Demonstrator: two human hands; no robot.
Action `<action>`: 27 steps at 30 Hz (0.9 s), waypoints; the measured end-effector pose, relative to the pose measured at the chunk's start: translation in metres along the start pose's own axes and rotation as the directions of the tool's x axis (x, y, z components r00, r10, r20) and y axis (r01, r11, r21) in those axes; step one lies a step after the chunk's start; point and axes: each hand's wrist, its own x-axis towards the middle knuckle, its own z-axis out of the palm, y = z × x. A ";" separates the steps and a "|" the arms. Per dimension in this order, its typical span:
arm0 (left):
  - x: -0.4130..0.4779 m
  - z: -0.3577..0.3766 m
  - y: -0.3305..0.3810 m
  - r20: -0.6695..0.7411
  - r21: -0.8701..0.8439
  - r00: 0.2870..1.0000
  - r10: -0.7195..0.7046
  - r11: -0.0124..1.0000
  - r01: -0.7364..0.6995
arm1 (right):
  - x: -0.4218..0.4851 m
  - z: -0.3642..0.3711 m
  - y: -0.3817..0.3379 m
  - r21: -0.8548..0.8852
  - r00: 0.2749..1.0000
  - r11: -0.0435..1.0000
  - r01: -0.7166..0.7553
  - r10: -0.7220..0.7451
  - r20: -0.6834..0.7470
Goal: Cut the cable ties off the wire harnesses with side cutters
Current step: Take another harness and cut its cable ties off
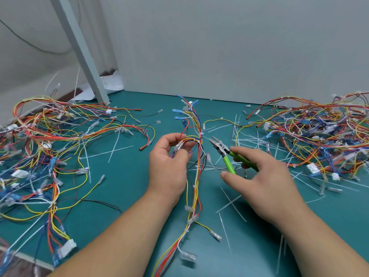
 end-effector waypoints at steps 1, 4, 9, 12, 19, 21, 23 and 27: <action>0.000 0.000 0.000 -0.002 0.018 1.000 0.014 1.000 -0.014 | 0.000 -0.001 0.000 -0.003 1.000 1.000 0.007 -0.007 0.003; -0.002 0.002 0.000 0.015 0.045 0.998 0.063 0.997 -0.064 | -0.001 -0.002 -0.003 -0.028 0.999 0.999 0.028 -0.027 0.035; -0.003 0.003 -0.001 0.050 0.011 0.997 0.057 0.998 -0.057 | -0.002 -0.002 -0.005 -0.087 0.997 0.996 0.031 -0.025 0.073; -0.001 0.002 -0.002 0.032 -0.002 0.998 0.057 0.998 -0.057 | -0.002 -0.003 -0.005 -0.101 0.997 0.995 0.021 -0.014 0.074; -0.001 0.001 -0.008 -0.008 0.224 0.984 0.177 0.959 -0.170 | -0.002 -0.003 -0.005 -0.088 0.998 0.996 -0.017 0.022 0.063; -0.001 0.001 -0.009 0.000 0.265 0.977 0.212 0.943 -0.204 | -0.003 -0.003 -0.005 -0.090 0.998 0.996 -0.018 0.024 0.066; -0.002 0.001 -0.009 0.015 0.298 0.971 0.238 0.926 -0.232 | -0.003 -0.003 -0.005 -0.090 0.997 0.996 -0.014 0.020 0.072; -0.003 0.001 -0.011 0.042 0.330 0.968 0.247 0.911 -0.247 | -0.003 -0.001 -0.004 -0.089 0.997 0.996 -0.009 0.016 0.075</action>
